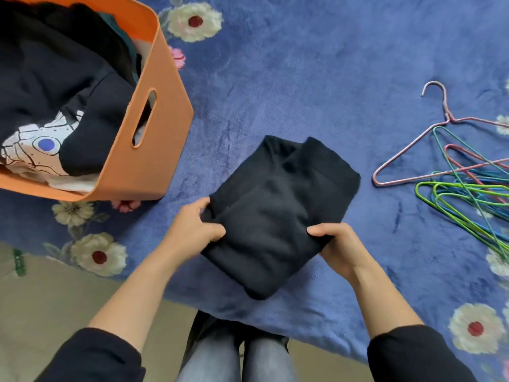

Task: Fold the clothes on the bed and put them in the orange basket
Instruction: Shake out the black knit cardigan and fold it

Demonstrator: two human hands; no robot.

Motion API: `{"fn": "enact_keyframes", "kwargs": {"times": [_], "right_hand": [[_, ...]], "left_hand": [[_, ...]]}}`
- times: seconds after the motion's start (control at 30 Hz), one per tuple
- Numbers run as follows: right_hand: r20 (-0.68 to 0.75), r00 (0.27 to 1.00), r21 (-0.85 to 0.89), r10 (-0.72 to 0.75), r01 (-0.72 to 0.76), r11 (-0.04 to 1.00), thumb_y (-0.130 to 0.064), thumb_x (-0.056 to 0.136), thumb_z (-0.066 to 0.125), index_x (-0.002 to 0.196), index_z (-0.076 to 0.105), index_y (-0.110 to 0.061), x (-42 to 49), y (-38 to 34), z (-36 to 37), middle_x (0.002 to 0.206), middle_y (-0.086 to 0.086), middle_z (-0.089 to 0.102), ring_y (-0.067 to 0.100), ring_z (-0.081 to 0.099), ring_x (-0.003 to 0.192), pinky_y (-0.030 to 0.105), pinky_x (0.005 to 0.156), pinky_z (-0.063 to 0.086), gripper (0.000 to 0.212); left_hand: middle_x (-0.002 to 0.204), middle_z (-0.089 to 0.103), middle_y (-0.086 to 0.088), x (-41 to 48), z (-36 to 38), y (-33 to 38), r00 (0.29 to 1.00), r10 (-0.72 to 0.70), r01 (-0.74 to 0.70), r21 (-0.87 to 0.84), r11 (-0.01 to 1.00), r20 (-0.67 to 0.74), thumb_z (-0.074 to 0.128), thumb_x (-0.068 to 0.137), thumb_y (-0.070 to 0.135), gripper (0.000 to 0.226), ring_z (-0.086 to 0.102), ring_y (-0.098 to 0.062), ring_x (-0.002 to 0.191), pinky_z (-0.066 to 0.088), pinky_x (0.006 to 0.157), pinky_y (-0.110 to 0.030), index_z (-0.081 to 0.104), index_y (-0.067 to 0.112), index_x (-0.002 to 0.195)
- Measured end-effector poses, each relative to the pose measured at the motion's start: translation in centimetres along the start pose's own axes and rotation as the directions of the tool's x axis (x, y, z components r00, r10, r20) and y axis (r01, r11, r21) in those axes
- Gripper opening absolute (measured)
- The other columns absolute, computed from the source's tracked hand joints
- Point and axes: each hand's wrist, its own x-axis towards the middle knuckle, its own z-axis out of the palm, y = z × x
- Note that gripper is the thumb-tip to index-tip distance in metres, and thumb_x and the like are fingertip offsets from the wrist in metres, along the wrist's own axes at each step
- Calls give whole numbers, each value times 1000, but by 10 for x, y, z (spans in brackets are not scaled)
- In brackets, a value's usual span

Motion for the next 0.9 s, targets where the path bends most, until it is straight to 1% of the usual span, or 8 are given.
{"fn": "enact_keyframes", "kwargs": {"times": [0.1,0.2,0.27,0.33,0.43,0.53,0.73,0.9], "right_hand": [[129,977,-44,172,-168,985,-13,63,74,117,66,-5,-16,21,-15,120,14,67,32,63,112,42,89,51,55],[-16,967,-111,255,-255,961,-29,49,88,112,65,-11,-14,38,-31,116,11,70,26,68,104,38,82,54,70],[-254,954,-50,160,-178,983,-34,58,87,107,64,-11,-7,42,-39,111,13,70,24,69,97,36,82,54,59],[-419,908,-60,0,-27,998,-39,68,82,103,63,-12,1,36,-39,111,16,69,25,67,97,35,84,53,48],[-436,883,-226,-174,79,971,-60,51,85,110,61,-12,9,19,-24,108,7,69,18,67,94,27,78,53,80],[-381,899,-320,-216,91,943,-37,71,82,115,57,-9,19,3,-12,99,-3,68,5,64,83,12,66,48,58],[-240,971,-387,0,-96,917,-16,74,77,101,67,-11,24,-14,0,101,9,73,23,69,88,33,74,57,29],[-238,955,-384,176,-259,887,-22,73,72,106,65,-10,-17,-16,-5,93,13,70,30,67,84,44,76,56,36]], "left_hand": [[56,59,9,16,-23,31,993,88,-96,-98,991,-80,58,58,2,48,45,-9,52,39,55,-19,69,27,97],[76,62,6,40,-22,26,955,70,-101,-94,990,-289,66,75,2,53,54,-4,63,44,62,-17,58,22,123],[108,58,4,48,-12,6,929,-51,4,-126,992,-367,73,82,17,67,57,-7,92,43,82,-20,40,19,140],[123,55,4,44,2,-20,908,-205,121,-238,964,-365,73,82,37,73,54,-10,108,41,90,-24,38,14,141],[110,65,9,23,21,-43,915,-263,148,-352,924,-306,69,82,49,48,59,-6,103,45,86,-25,55,17,115],[106,70,10,12,29,-52,955,-195,101,-373,922,-223,73,82,39,34,63,-5,103,47,91,-26,60,23,108],[110,70,10,11,22,-59,967,-215,158,-337,928,-138,74,82,33,39,65,-11,105,51,89,-30,61,21,117],[107,70,6,-25,26,-53,942,-320,236,-473,849,-105,69,87,36,33,67,-15,98,53,76,-29,61,23,116]]}}
